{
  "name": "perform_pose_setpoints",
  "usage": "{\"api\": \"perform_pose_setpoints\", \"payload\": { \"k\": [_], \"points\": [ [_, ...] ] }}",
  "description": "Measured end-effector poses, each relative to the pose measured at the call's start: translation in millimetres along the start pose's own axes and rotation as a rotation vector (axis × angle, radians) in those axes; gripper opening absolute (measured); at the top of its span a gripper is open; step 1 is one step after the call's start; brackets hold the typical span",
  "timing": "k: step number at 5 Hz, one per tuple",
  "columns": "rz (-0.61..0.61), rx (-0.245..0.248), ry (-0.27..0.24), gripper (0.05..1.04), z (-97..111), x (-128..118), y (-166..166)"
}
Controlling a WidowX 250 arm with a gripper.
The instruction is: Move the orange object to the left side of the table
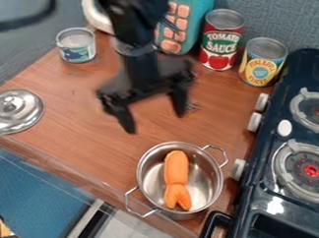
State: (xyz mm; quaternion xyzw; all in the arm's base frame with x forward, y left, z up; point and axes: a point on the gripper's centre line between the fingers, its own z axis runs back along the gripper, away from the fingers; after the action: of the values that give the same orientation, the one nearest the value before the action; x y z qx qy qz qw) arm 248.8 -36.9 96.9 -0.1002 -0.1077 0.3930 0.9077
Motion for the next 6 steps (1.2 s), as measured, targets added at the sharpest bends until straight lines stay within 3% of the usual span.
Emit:
{"api": "perform_pose_setpoints", "payload": {
  "k": [2, 5, 6],
  "points": [
    [-0.122, 0.04, 0.063, 1.001, -31, -28, -16],
    [-0.168, 0.136, 0.081, 1.001, -61, -31, -8],
    [-0.179, 0.158, 0.075, 0.949, -70, -31, -6]
  ]
}}
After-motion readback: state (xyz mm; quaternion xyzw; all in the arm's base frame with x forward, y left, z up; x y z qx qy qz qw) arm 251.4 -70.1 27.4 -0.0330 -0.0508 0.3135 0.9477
